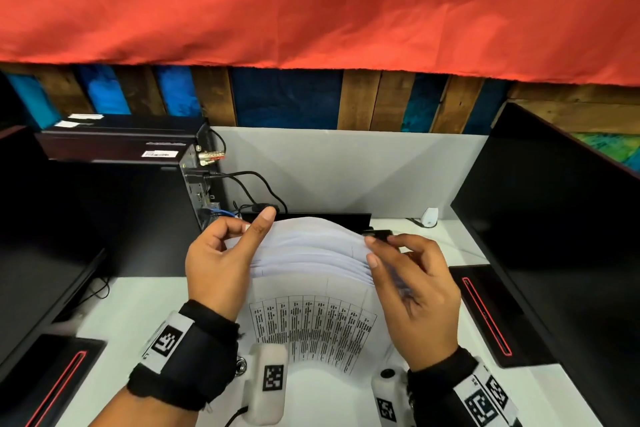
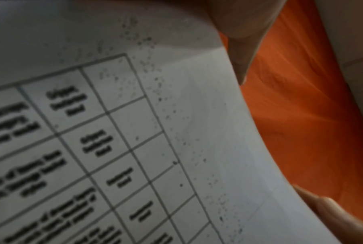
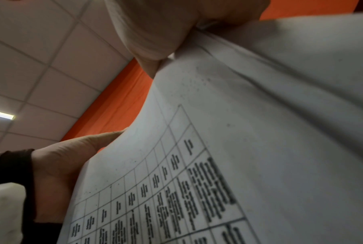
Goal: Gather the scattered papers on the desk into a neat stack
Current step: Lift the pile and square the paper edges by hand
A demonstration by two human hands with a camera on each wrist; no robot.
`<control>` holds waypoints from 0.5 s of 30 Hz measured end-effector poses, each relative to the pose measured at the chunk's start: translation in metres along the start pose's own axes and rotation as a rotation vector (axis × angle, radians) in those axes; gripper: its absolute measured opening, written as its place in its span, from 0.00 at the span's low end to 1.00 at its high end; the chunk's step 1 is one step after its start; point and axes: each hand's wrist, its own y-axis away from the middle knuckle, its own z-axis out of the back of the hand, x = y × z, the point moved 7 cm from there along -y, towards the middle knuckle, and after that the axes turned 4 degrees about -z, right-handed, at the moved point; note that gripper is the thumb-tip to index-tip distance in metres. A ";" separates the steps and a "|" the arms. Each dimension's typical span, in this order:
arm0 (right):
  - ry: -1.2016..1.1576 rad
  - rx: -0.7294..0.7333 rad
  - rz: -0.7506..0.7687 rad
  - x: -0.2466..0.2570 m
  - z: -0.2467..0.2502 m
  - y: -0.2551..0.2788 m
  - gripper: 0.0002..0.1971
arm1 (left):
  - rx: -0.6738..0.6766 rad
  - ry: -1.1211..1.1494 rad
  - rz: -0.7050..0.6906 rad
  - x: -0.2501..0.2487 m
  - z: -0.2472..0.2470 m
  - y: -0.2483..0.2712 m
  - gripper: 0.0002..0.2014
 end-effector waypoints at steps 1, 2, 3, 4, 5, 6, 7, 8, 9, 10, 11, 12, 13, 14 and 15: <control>0.011 0.008 0.002 0.000 0.000 0.000 0.09 | 0.002 -0.005 0.007 0.001 -0.001 0.000 0.22; 0.023 0.005 0.006 0.000 0.000 0.001 0.10 | 0.006 -0.006 0.018 0.003 -0.002 0.000 0.20; 0.035 -0.009 0.011 -0.001 0.001 0.002 0.10 | 0.010 -0.011 0.025 0.005 -0.002 0.000 0.17; 0.044 -0.023 0.013 -0.001 0.002 0.002 0.11 | 0.010 -0.021 0.028 0.006 -0.002 0.000 0.14; 0.052 -0.032 0.012 -0.002 0.003 0.003 0.12 | 0.007 -0.035 0.029 0.007 -0.001 0.000 0.11; 0.067 -0.030 0.009 -0.003 0.003 0.004 0.13 | 0.004 -0.045 0.027 0.007 0.001 0.000 0.09; 0.095 -0.019 0.009 -0.004 0.002 0.005 0.14 | 0.000 -0.043 0.024 0.007 0.002 0.000 0.09; 0.134 -0.005 0.011 -0.004 0.001 0.006 0.15 | 0.000 -0.030 0.019 0.005 0.002 0.001 0.11; 0.167 0.004 0.014 -0.005 0.000 0.007 0.15 | 0.001 -0.016 0.015 0.004 0.001 0.001 0.14; 0.181 0.004 0.010 -0.005 0.000 0.007 0.16 | 0.000 -0.011 0.015 0.002 0.000 0.002 0.17; 0.176 -0.004 -0.001 -0.006 0.000 0.008 0.18 | -0.004 -0.019 0.016 0.001 -0.002 0.002 0.18; 0.160 -0.014 -0.011 -0.007 0.001 0.008 0.19 | -0.009 -0.039 0.018 0.001 -0.003 0.002 0.18; 0.146 -0.022 -0.015 -0.006 0.002 0.008 0.19 | -0.017 -0.060 0.019 0.002 -0.003 0.001 0.18; 0.137 -0.025 -0.016 -0.006 0.002 0.009 0.20 | -0.024 -0.075 0.018 0.004 -0.003 0.000 0.18; 0.134 -0.021 -0.014 -0.005 0.001 0.009 0.21 | -0.028 -0.085 0.015 0.005 -0.003 -0.001 0.17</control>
